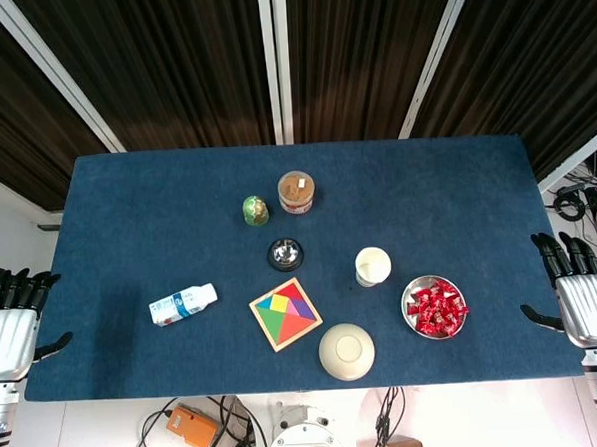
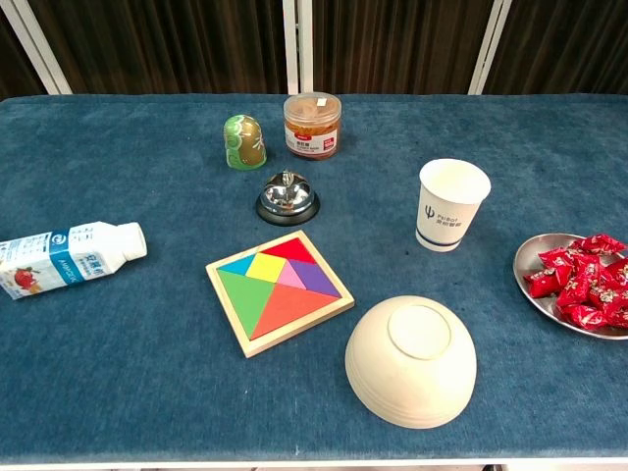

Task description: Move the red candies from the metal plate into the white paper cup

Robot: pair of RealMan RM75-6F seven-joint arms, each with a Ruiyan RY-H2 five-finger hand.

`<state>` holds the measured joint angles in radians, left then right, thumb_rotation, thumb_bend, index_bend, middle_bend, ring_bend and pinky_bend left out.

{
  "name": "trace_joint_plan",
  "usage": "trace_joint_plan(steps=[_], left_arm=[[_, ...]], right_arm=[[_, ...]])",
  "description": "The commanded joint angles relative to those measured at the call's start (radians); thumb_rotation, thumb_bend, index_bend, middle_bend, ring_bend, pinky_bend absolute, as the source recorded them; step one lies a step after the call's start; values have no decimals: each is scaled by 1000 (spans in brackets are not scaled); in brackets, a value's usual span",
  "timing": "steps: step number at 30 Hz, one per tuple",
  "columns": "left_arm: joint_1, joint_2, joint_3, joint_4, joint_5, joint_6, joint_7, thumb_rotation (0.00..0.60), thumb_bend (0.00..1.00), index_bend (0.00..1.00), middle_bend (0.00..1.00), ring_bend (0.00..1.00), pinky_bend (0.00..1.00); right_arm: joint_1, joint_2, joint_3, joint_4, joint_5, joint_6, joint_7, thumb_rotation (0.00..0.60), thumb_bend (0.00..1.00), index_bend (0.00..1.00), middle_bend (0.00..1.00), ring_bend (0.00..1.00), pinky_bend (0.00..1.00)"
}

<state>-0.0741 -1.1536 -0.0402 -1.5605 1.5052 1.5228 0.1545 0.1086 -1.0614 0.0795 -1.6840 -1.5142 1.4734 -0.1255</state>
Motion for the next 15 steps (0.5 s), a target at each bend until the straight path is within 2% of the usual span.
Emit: trace_joint_plan(steps=[1,6,8,9,11,13,15], left_arm=[[-1,-3,-1,3,-2,-3,1,600,0,171,159,70,0],[-2,-4,-2,0,-1,0,7,600,0,171,159,70,0],[-1,-3,-2,-3,1,3,10,600,0,171,159,70,0],[-1,-3,-2,-6,2,4,11,600,0,171,159,70,0],[-2,-2,-3,-10,3,4,15,600,0,171,159,70,0],[-2,-3,-3,-13,6,6,18,600,0,171,159,70,0],[-1,-3,-2,-15,7,9,20,600,0,171,159,70,0]], right_arm=[[6,0,1,-3,3,-11,-7,600,220,0,154,0,134],[21,-5,1,-3,4,-33,-21,600,220,0,153,7,143],[32,-10,0,5,0,-48,-38,600,220,0,165,70,199],[43,-13,-1,15,-4,-65,-51,600,220,8,208,161,273],[71,-15,-5,28,-3,-117,-69,600,220,63,367,415,529],[100,-22,-6,50,-6,-161,-86,600,218,145,515,617,738],[134,-36,-6,82,2,-220,-106,600,218,216,627,749,844]])
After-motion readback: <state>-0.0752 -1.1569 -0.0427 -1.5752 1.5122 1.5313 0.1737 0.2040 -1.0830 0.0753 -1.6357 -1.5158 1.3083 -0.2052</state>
